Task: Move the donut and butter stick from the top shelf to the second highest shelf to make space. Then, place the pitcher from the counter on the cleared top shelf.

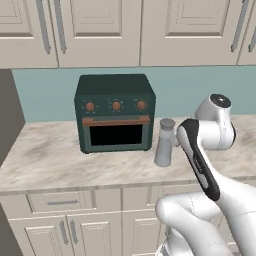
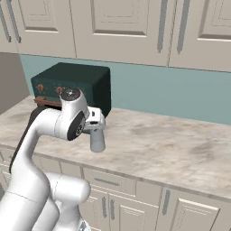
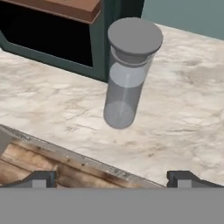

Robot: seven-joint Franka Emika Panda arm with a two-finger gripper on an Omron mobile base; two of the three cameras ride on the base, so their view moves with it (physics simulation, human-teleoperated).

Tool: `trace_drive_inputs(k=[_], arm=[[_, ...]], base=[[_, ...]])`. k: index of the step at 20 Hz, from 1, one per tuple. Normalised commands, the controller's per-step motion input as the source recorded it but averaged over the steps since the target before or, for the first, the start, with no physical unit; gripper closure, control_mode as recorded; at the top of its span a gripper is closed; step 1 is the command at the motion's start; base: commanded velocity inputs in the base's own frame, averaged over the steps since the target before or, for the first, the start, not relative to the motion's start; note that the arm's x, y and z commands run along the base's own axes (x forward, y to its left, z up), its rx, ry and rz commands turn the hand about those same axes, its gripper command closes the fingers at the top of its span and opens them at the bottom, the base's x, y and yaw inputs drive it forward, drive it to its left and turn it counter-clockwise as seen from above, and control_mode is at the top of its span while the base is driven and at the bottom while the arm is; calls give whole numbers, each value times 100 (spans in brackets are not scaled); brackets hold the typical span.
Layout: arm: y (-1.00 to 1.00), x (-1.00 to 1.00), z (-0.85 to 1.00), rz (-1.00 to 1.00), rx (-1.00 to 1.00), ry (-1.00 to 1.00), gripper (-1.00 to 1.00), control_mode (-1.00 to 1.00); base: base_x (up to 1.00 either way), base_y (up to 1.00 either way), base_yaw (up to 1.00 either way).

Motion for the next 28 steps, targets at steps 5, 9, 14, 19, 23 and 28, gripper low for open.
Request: trace_drive_inputs(k=[5,9,14,19,23,28], arm=[[-25,45,-45,15,1,5,-100,-100],[-1,47,-27,6,0,3,-100,-100],[0,47,-19,0,0,0,-100,-100],[9,49,-21,0,0,0,-100,-100],[17,45,-26,0,0,0,-100,-100],[8,44,-24,0,0,0,-100,-100]], base=[[0,0,0],[0,0,0],[0,0,0],[0,0,0],[0,0,0],[0,0,0]])
